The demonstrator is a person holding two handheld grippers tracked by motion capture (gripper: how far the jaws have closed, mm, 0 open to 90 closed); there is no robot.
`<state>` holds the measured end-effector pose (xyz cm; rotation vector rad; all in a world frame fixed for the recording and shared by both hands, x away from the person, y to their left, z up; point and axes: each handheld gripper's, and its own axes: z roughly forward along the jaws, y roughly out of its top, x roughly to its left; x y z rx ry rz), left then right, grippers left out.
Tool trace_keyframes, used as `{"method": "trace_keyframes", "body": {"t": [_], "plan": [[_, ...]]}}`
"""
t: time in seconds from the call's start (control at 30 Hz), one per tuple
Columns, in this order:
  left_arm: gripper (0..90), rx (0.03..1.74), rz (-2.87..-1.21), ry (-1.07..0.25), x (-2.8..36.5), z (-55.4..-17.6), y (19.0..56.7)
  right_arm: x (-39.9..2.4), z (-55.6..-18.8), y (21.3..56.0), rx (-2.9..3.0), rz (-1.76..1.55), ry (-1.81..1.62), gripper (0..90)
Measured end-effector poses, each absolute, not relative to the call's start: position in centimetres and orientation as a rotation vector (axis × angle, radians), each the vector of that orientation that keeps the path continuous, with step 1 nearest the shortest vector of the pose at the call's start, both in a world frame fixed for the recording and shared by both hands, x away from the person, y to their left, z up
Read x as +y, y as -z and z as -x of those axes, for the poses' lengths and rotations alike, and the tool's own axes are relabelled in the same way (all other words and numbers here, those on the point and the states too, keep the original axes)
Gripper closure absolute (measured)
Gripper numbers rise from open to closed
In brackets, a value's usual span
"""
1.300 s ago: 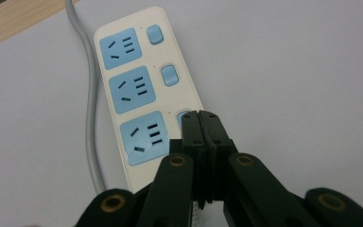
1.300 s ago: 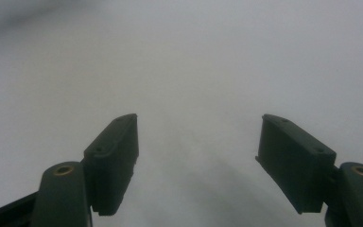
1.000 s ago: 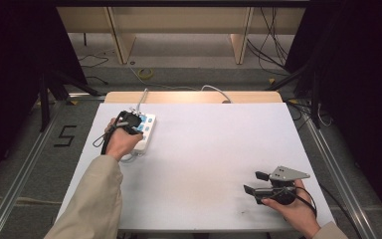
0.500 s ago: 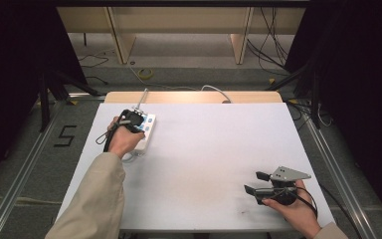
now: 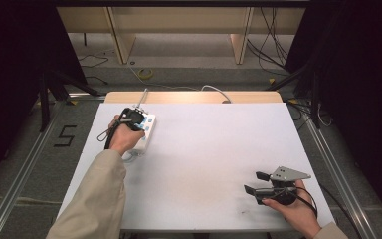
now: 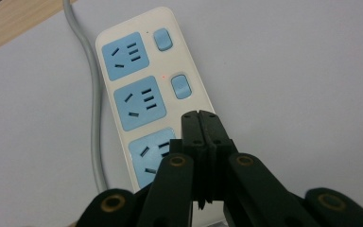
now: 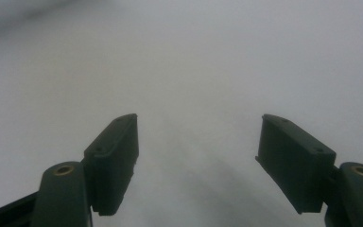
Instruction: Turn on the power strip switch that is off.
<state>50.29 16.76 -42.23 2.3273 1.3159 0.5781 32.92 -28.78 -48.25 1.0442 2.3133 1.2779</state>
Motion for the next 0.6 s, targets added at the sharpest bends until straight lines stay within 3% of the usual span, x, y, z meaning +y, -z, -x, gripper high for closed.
{"method": "trace_keyframes", "body": {"t": [0.6], "plan": [[89.8,1.327,-2.338,-0.583,16.53,-51.38,41.92,-28.84,-32.92,48.26,2.310,-1.048,-1.283,30.7]]}}
